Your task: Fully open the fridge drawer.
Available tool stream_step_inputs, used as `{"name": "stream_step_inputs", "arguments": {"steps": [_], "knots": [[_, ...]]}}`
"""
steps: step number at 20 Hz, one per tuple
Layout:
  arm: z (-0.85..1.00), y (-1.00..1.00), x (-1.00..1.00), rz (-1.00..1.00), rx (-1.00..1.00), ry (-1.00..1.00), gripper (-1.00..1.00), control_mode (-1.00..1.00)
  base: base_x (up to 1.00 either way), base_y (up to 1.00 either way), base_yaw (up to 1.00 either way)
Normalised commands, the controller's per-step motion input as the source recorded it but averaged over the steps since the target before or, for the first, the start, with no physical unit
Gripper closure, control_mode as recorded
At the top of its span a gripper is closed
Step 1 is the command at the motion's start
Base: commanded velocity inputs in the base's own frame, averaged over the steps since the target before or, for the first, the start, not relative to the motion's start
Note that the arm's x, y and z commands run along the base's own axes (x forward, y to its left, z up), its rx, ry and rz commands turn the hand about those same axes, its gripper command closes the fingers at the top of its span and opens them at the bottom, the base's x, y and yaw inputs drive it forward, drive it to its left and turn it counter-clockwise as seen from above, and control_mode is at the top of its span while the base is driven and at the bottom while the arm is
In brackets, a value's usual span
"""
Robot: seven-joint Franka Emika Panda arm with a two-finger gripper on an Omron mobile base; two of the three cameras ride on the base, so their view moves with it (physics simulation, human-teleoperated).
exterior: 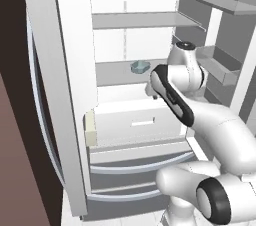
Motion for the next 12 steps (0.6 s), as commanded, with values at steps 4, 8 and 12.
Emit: {"name": "stream_step_inputs", "arguments": {"steps": [4,8,12], "knots": [[-0.27,0.00,0.39,0.00,0.00,0.00,-1.00,-1.00,0.00,0.00,0.00],[-0.14,0.00,0.37,0.00,0.00,0.00,-1.00,-1.00,0.00,0.00,0.00],[-0.16,0.00,0.38,0.00,0.00,0.00,-1.00,-1.00,0.00,0.00,0.00]]}}
